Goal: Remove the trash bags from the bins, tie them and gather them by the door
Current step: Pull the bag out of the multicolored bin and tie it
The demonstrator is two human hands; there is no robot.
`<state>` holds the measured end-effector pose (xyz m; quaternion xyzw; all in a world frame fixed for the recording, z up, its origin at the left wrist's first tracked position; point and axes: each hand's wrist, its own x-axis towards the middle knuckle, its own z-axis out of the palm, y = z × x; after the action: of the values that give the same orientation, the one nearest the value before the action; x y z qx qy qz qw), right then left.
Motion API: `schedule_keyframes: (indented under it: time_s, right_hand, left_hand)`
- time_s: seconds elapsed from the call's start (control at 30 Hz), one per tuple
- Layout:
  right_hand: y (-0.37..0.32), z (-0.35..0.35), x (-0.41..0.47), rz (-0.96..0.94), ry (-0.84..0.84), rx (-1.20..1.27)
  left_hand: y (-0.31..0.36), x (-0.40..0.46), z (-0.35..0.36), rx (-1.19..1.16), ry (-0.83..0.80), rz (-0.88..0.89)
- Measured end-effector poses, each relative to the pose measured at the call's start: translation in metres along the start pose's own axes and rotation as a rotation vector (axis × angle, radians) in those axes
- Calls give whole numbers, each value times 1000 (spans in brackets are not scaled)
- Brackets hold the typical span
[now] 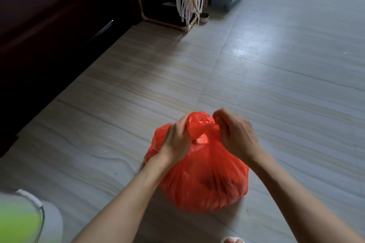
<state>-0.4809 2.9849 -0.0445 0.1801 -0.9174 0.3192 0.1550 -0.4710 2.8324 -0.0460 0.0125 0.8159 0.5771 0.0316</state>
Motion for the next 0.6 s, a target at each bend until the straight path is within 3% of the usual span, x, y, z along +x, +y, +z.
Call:
schedule_keyframes:
  time_s: [0.2, 0.47, 0.6]
  right_hand:
    - [15, 16, -12, 81, -95, -36]
    - [15, 7, -20, 116, -103, -67]
    - [17, 2, -13, 198, -186, 124]
  left_hand:
    - [-18, 2, 6, 2, 35, -53]
    - [-10, -2, -10, -520, -114, -407]
    - [-13, -5, -16, -693, -117, -446]
